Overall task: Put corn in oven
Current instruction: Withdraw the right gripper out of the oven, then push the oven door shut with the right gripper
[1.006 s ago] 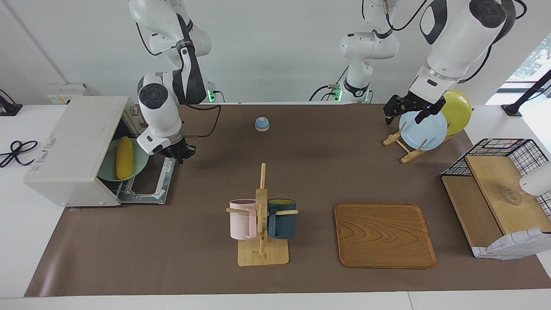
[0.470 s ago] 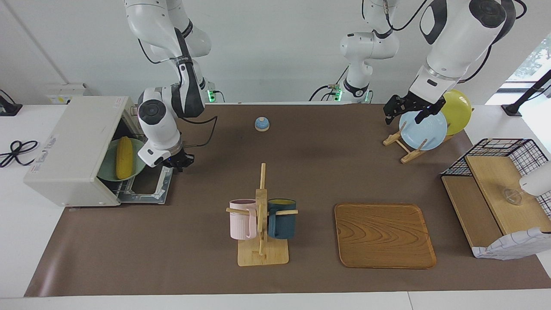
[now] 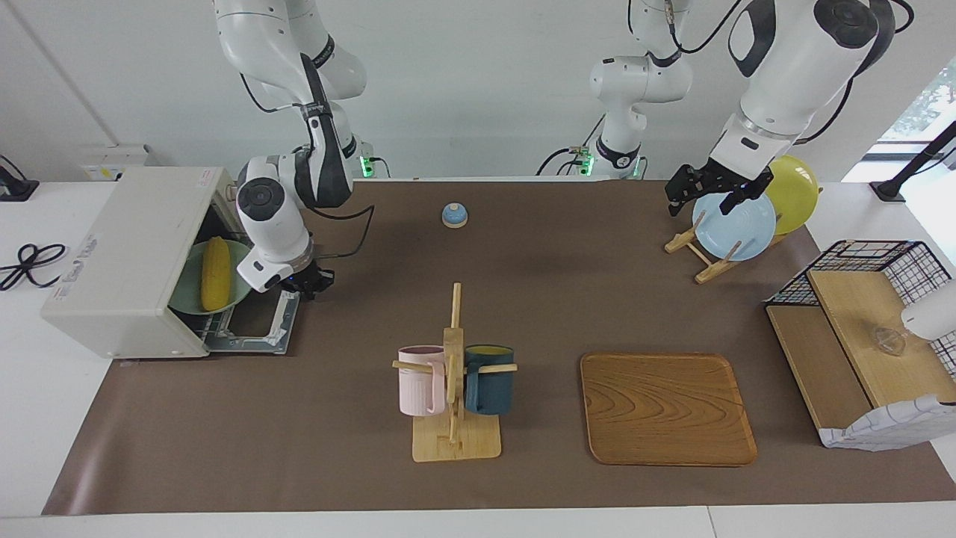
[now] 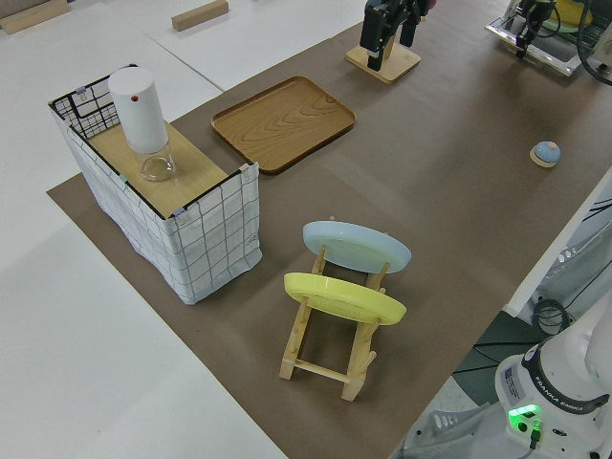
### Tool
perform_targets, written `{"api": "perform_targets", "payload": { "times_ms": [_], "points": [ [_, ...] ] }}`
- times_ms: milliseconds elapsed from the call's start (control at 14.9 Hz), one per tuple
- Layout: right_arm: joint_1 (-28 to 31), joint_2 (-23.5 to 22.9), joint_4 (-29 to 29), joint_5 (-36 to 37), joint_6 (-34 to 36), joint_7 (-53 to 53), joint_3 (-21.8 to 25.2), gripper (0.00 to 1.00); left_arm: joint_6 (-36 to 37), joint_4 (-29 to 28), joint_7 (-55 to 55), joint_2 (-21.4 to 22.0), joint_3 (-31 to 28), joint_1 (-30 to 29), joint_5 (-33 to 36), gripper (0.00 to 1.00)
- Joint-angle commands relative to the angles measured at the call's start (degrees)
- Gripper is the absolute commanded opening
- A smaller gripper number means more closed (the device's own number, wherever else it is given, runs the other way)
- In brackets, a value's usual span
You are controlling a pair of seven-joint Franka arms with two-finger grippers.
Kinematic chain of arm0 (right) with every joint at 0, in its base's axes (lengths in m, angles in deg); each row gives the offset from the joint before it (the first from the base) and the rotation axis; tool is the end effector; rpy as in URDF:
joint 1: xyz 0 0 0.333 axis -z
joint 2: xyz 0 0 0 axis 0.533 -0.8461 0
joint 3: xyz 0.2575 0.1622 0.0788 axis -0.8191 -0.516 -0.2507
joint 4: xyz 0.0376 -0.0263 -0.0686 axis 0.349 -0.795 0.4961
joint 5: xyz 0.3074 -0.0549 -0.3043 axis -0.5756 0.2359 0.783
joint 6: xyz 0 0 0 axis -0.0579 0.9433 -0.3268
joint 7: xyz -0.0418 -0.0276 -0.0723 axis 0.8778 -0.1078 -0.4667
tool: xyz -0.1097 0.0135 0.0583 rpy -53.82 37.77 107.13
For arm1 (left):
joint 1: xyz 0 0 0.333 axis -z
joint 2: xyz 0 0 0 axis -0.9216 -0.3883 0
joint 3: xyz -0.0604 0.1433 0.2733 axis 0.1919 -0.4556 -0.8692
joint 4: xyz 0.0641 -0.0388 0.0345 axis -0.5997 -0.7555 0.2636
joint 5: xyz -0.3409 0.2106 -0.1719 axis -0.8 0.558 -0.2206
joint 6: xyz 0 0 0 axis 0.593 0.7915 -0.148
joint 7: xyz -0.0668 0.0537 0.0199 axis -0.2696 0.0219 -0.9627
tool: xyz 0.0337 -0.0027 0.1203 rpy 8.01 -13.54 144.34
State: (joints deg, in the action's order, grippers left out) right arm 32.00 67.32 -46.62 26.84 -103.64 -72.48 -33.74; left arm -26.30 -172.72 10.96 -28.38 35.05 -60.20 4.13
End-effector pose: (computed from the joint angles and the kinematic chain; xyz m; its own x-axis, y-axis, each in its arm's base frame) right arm 0.5573 0.0269 0.2489 0.9943 0.0371 -0.1001 0.0441 -0.9966 0.0695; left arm 0.5783 -0.1062 0.5717 0.9969 -0.0334 -0.0717 -0.0307 -0.9988 0.0387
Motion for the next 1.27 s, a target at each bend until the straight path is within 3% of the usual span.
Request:
{"api": "perform_targets", "payload": {
  "times_ms": [0, 201, 268, 403, 671, 1073, 1208],
  "points": [
    [2.23, 0.69, -3.07, 0.16, -3.42, 3.04, -0.34, 0.00, 0.71, -0.43, 0.15, 0.77, -0.02, -0.10, 0.89, 1.00],
    [1.53, 0.70, -2.90, 0.86, -2.99, 3.13, -0.25, 0.00, 0.62, -0.43, 0.15, 0.77, -0.02, -0.10, 0.89, 1.00],
    [1.44, 0.61, -2.11, 4.26, -2.20, 3.04, -0.25, 0.00, 0.71, -0.43, 0.24, 0.77, -0.02, -0.10, 0.89, 1.00],
    [1.52, 0.26, 0.86, 10.60, 1.74, 2.60, -0.34, 0.00, 0.62, -0.43, 0.15, 0.77, -0.02, -0.10, 0.89, 1.00],
    [2.40, 0.60, 6.15, 13.60, 7.56, 3.21, -0.25, 0.00, 0.62, -0.43, 0.15, 0.77, -0.02, -0.10, 0.89, 1.00],
    [6.88, 1.92, 17.21, 12.82, 19.40, 9.97, -0.07, 0.00, 0.62, -0.43, 0.15, 0.86, -0.02, -0.10, 0.89, 1.00],
    [9.34, 2.45, 18.11, 12.65, 21.10, 13.13, -0.16, 0.00, 0.62, -0.43, 0.15, 0.77, -0.02, -0.10, 0.89, 1.00]
  ]
}}
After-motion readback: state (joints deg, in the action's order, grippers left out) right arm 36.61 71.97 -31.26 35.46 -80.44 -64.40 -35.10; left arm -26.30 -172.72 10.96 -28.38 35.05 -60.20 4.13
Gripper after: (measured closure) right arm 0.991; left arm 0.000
